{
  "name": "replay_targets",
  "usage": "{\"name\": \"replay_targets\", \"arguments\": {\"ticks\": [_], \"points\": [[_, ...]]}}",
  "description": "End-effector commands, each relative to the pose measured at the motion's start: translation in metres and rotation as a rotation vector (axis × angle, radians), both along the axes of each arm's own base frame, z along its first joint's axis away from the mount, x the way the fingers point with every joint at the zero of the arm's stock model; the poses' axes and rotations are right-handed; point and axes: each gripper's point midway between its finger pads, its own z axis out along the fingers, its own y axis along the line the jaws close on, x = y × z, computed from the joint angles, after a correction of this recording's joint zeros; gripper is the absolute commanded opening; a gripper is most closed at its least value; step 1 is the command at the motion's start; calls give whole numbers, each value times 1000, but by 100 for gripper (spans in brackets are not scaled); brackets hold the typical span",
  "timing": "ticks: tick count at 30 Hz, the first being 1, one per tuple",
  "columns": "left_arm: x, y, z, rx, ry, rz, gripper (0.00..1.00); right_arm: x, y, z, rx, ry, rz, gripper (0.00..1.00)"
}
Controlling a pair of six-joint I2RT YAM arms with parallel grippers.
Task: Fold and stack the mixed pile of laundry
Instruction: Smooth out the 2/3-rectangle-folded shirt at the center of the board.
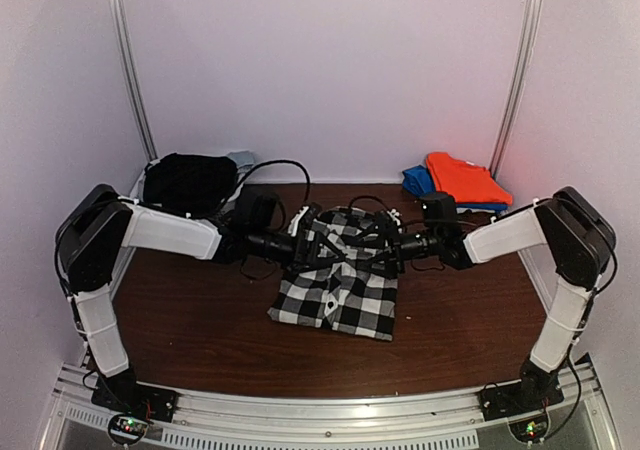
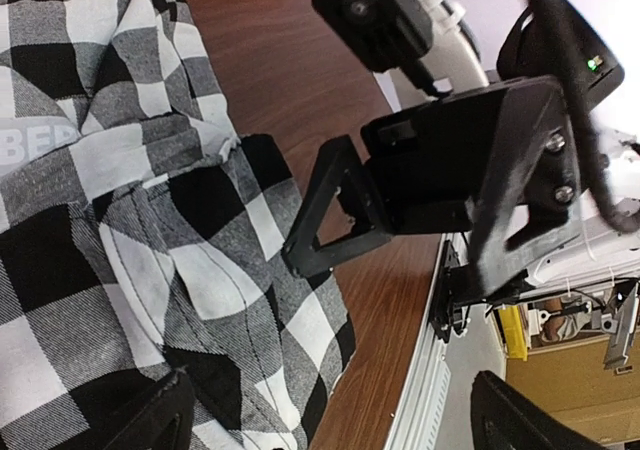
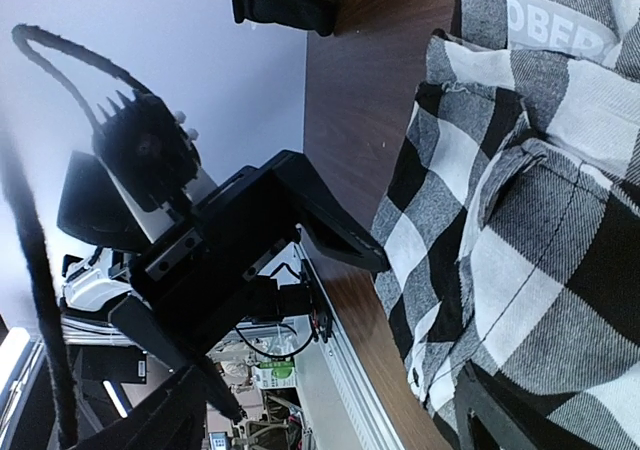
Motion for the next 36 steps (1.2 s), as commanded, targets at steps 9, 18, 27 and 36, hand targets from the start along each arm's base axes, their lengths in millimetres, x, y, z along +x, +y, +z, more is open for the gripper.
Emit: {"name": "replay_targets", "arguments": {"ticks": [9, 18, 27, 36], "points": [[39, 10, -9, 97, -14, 200, 83, 31, 27, -32, 173, 139, -78, 56], [36, 14, -13, 101, -23, 204, 83, 54, 25, -75, 68, 137, -151, 60], [28, 14, -33, 123, 5, 159, 76, 75, 40, -65, 122, 99, -135, 67], [21, 17, -21, 51, 20, 98, 52, 64, 30, -7, -20, -48, -63, 68]]}}
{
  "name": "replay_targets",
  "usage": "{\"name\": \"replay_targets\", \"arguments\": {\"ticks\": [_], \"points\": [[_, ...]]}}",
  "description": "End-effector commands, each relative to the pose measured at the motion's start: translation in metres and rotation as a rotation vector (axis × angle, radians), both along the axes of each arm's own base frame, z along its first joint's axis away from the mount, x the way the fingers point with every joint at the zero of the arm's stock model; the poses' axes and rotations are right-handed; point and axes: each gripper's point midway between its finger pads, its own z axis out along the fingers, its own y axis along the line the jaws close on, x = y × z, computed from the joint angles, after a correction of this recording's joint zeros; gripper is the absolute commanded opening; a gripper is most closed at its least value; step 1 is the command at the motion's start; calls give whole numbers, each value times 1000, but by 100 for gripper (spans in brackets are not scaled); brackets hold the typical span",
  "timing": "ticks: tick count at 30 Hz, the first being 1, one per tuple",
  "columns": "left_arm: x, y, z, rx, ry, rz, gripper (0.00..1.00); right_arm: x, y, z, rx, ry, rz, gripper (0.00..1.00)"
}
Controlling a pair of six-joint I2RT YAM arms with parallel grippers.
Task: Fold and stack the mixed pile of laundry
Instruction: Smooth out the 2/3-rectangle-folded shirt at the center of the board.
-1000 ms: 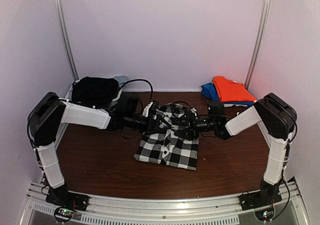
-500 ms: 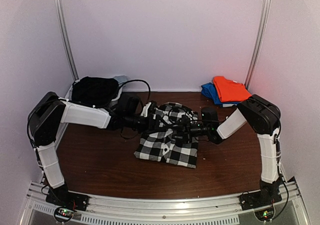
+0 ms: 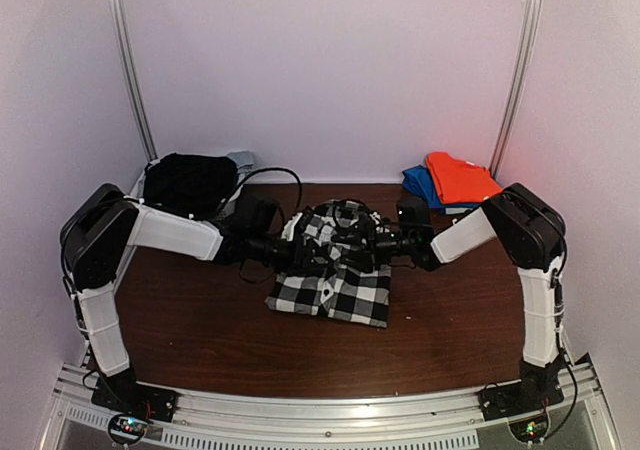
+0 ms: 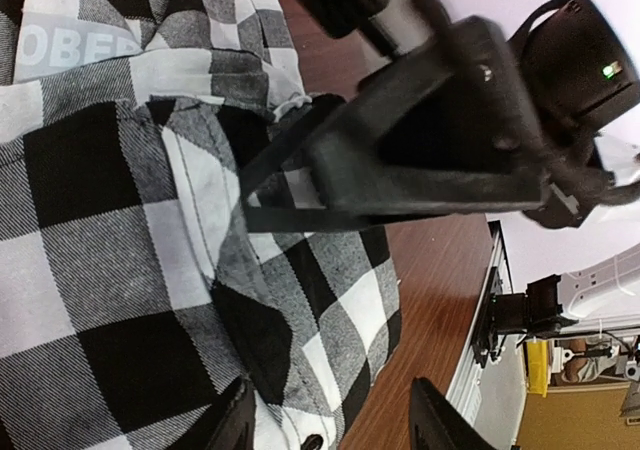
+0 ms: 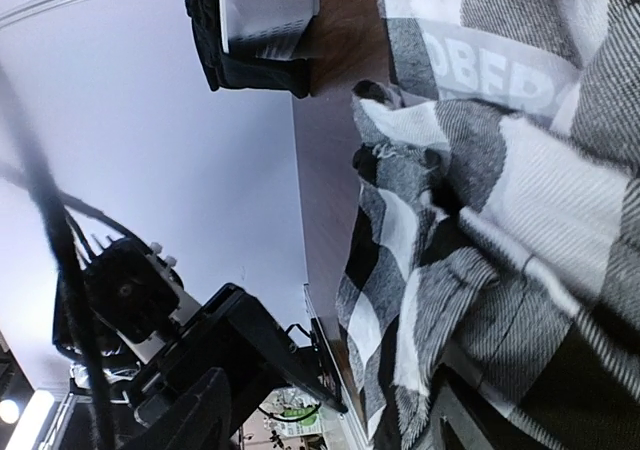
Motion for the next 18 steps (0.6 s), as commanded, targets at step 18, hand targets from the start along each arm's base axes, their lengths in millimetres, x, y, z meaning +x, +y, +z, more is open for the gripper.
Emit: {"name": "replay_targets", "arguments": {"ticks": [18], "points": [[-35, 25, -59, 6, 132, -68, 34, -111, -11, -23, -218, -6, 299, 58]]}}
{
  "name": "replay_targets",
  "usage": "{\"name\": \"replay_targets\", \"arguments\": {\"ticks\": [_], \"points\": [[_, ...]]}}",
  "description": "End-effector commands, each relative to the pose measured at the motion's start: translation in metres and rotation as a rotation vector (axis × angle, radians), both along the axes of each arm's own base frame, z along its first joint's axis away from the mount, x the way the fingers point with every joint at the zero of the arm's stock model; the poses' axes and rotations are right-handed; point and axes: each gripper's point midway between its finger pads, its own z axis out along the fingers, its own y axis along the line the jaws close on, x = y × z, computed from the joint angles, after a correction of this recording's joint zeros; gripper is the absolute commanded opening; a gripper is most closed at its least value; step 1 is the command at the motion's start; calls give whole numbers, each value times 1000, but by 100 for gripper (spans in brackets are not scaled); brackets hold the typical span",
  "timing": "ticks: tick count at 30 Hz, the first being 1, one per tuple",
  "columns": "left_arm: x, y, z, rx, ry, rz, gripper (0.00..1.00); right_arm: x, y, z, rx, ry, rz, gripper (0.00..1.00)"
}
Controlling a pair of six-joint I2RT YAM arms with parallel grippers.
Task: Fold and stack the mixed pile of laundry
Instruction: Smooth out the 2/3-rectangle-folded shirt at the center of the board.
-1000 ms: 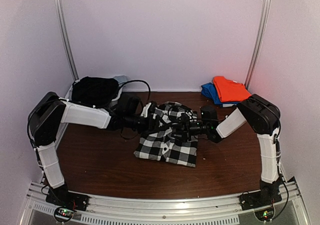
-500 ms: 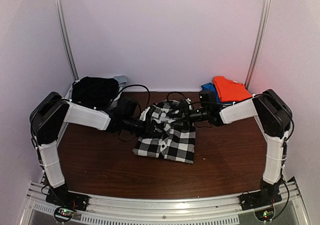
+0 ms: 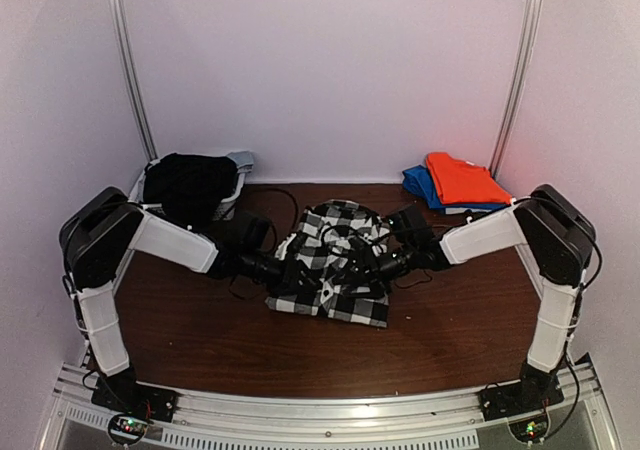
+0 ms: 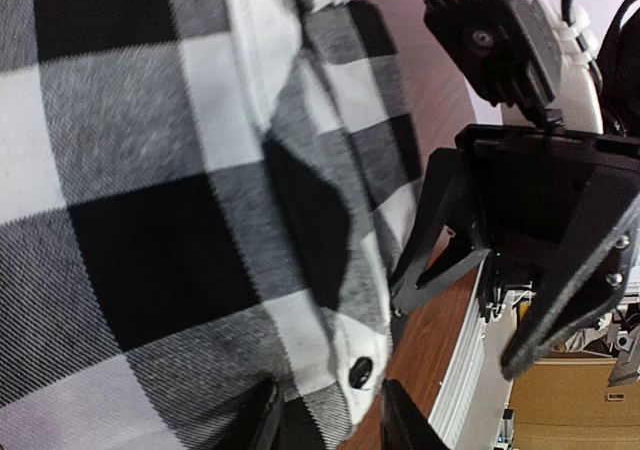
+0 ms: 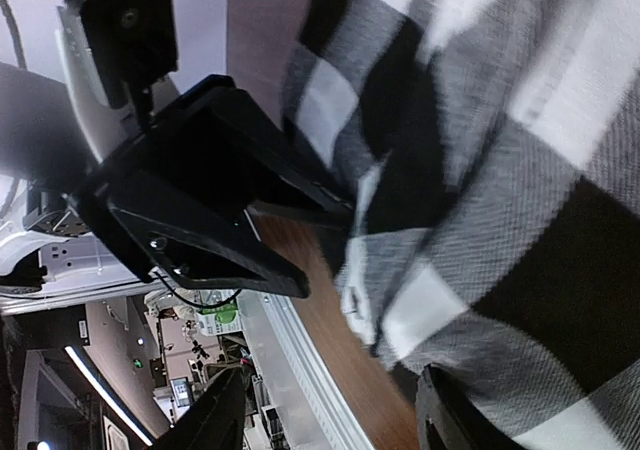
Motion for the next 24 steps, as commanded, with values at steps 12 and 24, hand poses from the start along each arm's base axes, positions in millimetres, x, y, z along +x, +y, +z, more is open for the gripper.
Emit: {"name": "replay_targets", "arguments": {"ticks": [12, 24], "points": [[-70, 7, -43, 1, 128, -44, 29, -48, -49, -89, -130, 152, 92, 50], [14, -11, 25, -67, -55, 18, 32, 44, -28, 12, 62, -73, 36, 53]]}}
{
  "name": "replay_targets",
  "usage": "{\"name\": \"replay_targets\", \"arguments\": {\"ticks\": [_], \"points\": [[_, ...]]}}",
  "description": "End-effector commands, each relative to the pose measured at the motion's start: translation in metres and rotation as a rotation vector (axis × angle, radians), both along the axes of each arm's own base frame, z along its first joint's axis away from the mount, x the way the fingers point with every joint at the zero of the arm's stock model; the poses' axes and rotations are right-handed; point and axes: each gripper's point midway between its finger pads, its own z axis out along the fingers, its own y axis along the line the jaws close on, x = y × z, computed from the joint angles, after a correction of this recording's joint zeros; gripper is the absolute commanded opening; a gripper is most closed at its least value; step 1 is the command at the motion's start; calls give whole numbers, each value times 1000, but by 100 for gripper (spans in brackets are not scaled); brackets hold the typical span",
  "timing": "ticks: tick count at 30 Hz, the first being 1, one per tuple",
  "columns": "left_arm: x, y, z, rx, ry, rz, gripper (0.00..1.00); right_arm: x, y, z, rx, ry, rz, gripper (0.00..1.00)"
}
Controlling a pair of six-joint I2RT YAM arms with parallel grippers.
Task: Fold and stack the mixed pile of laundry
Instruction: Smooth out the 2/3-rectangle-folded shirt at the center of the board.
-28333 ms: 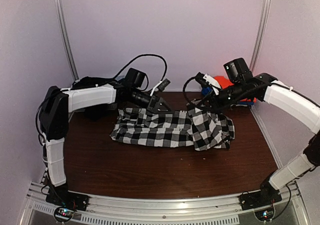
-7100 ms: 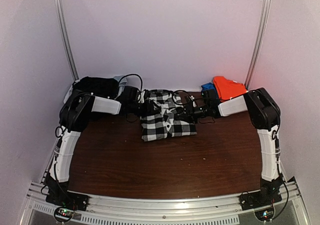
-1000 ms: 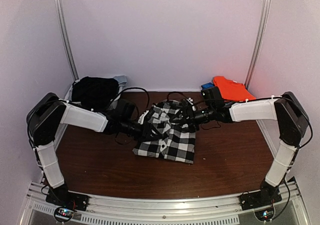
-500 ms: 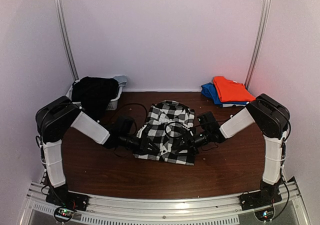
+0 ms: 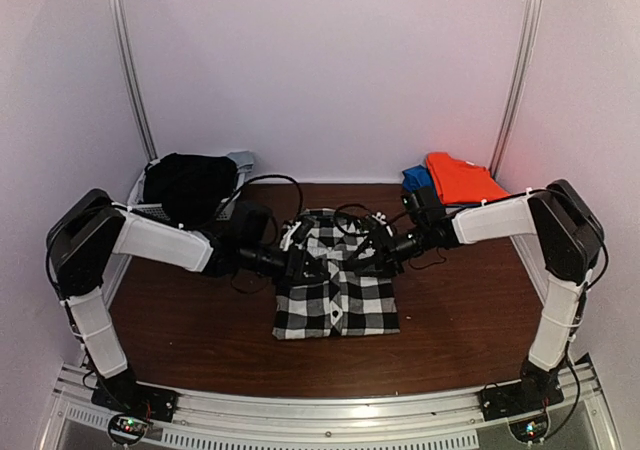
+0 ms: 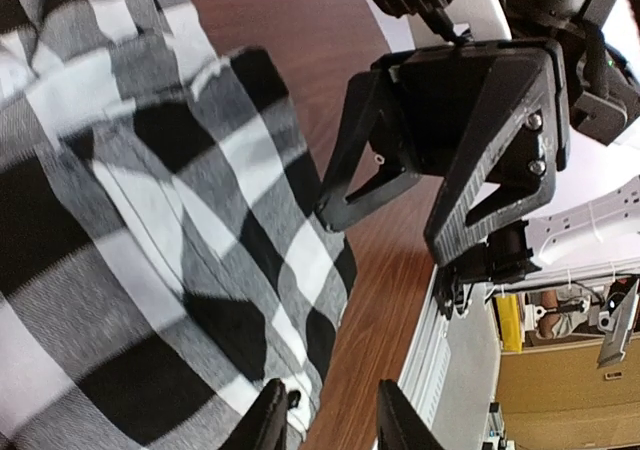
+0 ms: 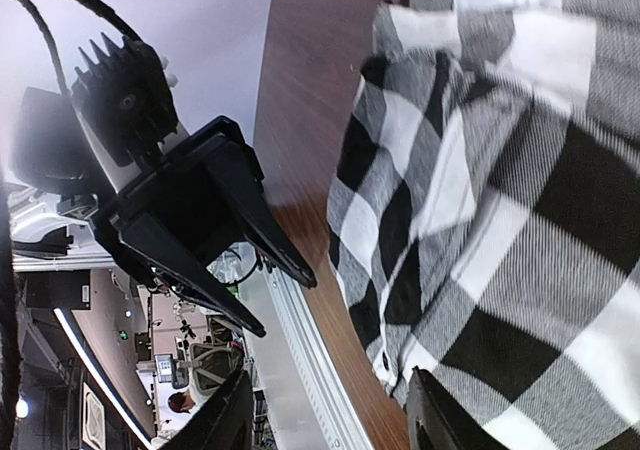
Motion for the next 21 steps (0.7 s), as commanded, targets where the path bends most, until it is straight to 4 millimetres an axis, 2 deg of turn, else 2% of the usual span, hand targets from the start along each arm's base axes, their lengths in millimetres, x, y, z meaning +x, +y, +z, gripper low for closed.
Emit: {"name": "replay_targets", "arguments": {"ticks": [1, 2, 6, 9, 11, 15, 16, 18, 21], "points": [[52, 6, -8, 4, -24, 95, 32, 41, 4, -2, 23, -28, -42, 52], [61, 8, -11, 4, -21, 113, 32, 50, 5, -12, 18, -18, -51, 52], [89, 17, -47, 45, 39, 167, 32, 75, 8, -39, 16, -5, -68, 51], [98, 26, -73, 74, 81, 201, 32, 84, 10, -66, -3, 25, -79, 49], [100, 28, -86, 92, 96, 207, 32, 84, 8, -81, -24, 43, -88, 49], [93, 30, -99, 116, 106, 179, 32, 65, 0, -95, -58, 74, -92, 49], [90, 31, -98, 115, 106, 173, 33, 55, -4, -100, -72, 89, -91, 49], [80, 34, -97, 112, 108, 156, 33, 39, -12, -102, -90, 102, -96, 49], [63, 32, -79, 98, 68, 105, 36, 14, -19, -95, -104, 105, -89, 49]]}}
